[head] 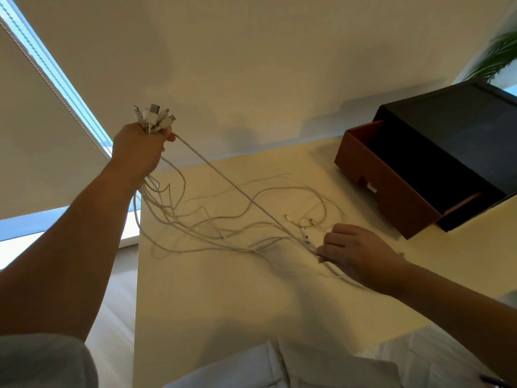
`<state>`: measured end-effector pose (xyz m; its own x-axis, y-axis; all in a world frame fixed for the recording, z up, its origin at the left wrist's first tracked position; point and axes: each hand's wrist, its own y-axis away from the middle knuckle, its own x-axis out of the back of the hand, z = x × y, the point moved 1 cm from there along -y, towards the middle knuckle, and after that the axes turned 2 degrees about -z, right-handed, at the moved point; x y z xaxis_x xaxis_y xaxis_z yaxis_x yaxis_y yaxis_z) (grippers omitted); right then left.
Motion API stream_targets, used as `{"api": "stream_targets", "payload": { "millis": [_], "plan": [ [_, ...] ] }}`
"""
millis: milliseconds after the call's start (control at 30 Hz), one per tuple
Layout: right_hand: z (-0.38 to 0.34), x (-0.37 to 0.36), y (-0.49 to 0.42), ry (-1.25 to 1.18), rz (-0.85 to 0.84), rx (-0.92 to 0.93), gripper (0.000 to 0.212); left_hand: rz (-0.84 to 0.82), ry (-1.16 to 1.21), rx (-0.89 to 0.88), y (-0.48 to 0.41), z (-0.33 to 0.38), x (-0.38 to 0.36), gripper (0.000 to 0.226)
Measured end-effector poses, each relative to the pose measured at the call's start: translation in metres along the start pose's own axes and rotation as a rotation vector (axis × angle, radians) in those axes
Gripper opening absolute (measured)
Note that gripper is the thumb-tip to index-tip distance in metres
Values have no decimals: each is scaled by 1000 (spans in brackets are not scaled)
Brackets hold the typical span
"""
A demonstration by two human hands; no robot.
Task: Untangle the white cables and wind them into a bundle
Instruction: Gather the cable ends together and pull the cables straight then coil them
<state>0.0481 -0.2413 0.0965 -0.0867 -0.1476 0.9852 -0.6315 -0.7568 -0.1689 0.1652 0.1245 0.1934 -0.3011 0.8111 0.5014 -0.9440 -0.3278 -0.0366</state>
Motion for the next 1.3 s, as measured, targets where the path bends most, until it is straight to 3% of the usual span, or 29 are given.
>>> {"api": "stream_targets", "payload": {
  "millis": [267, 433, 533, 700, 767, 900, 1100, 1300],
  "plan": [
    [-5, -11, -5, 53, -60, -19, 16, -16, 28, -14, -4, 10, 1, 23],
    [13, -20, -1, 72, -118, -93, 23, -64, 45, -17, 1, 7, -3, 21],
    [31, -22, -1, 93, -121, -227, 30, -163, 132, -34, 4, 10, -1, 15],
    [51, -31, 11, 151, -427, -475, 45, -260, 290, -54, 11, 21, 8, 19],
    [48, -33, 2, 130, -477, -544, 56, -263, 325, -44, 15, 24, 5, 22],
    [24, -20, -40, -174, -313, -549, 58, -287, 415, -17, 30, 30, -9, 28],
    [-51, 8, -112, -559, -13, -268, 31, -289, 612, 23, 55, 45, -23, 36],
    [-84, 7, -145, -760, 55, -331, 52, -243, 713, 10, 71, 58, -16, 36]
  ]
}}
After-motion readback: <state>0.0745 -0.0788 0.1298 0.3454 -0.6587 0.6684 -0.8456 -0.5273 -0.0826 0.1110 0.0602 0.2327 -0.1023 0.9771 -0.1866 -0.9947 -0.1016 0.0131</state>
